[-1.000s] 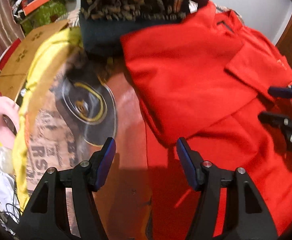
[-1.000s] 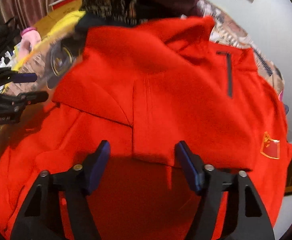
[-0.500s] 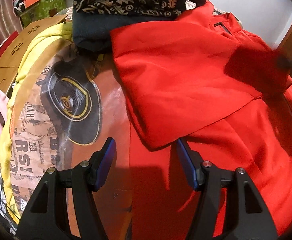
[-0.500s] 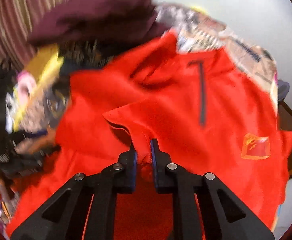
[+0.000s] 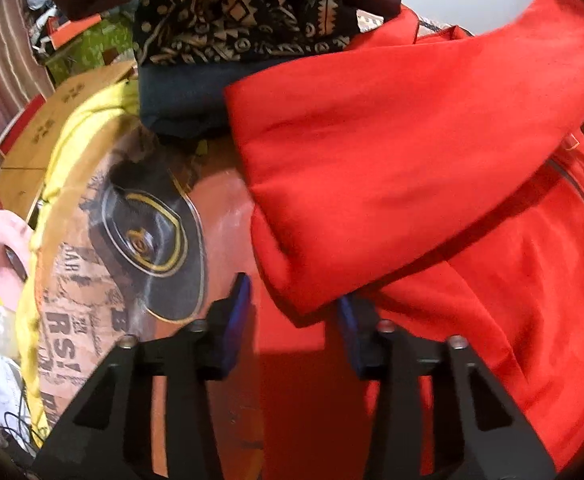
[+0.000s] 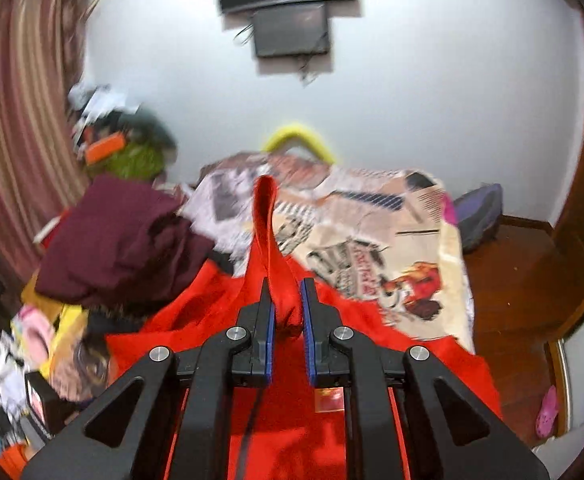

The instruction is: Fold large clothes

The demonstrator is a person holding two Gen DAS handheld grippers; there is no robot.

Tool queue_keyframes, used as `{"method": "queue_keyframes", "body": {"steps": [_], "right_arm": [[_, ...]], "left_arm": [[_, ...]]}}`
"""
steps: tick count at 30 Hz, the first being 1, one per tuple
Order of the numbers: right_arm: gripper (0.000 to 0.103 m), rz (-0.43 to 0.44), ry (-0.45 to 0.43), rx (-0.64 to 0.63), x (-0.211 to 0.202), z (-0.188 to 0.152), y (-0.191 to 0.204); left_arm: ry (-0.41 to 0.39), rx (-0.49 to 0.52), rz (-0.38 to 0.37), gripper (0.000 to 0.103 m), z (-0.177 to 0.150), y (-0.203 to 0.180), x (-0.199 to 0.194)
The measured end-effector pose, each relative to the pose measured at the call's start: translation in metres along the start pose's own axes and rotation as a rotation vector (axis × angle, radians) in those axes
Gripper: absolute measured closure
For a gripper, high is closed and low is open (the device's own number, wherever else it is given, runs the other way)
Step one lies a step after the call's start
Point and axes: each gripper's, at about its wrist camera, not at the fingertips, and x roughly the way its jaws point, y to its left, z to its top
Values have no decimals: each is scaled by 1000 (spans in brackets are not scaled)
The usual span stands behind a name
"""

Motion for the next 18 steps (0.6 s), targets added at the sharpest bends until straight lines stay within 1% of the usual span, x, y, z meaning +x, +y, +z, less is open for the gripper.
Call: {"method": "queue_keyframes", "body": {"steps": [1, 2, 3, 5, 8, 11, 14, 18], "right_arm": [[93, -8, -7, 16, -2, -1, -6], [93, -17, -8, 28, -3, -4, -11], [93, -20, -4, 34, -4, -8, -14], [93, -26, 24, 48, 0, -19, -22], [93, -45, 74, 63, 7, -38, -35], [93, -54, 125, 106, 13, -59, -55], [93, -60, 166, 144, 14, -76, -72], [93, -68, 235, 185, 18, -104, -87]], "left_arm": [[-4, -11, -1, 84, 2, 2, 0], [-9, -25, -9, 93, 5, 4, -1], [-20, -39, -20, 98, 7, 9, -3], [-53, -53, -17, 101, 12, 12, -9], [-98, -39, 28, 102, 19, 12, -18], [-120, -42, 69, 102, 23, 15, -24], [-122, -67, 85, 102, 24, 21, -24], [-96, -85, 94, 102, 23, 24, -17]]}}
